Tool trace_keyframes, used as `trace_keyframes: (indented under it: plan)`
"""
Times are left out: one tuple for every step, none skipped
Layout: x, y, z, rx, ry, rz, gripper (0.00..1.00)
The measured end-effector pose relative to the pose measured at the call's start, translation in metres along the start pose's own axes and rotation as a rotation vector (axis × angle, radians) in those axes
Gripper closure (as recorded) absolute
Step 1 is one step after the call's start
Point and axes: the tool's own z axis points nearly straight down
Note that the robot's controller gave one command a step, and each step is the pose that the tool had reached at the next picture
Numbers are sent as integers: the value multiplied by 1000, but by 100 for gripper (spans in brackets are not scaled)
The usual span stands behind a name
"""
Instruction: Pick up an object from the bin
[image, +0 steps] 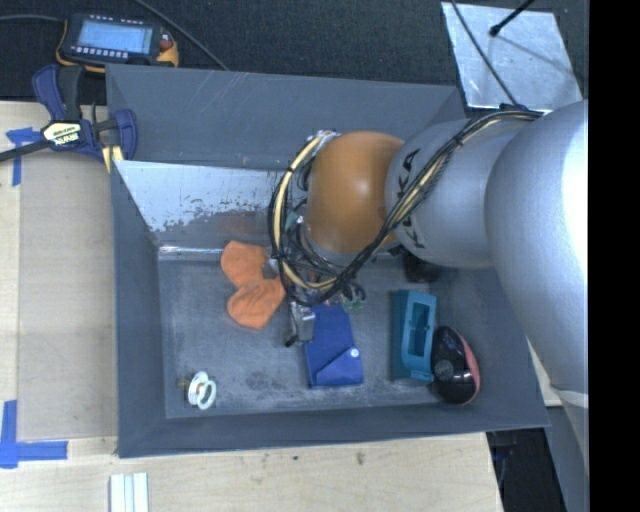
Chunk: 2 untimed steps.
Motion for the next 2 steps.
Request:
trace_keyframes:
  plan:
    - [-1, 1, -2, 0, -3, 1, 100]
    - [-1, 1, -2, 0, -3, 1, 100]
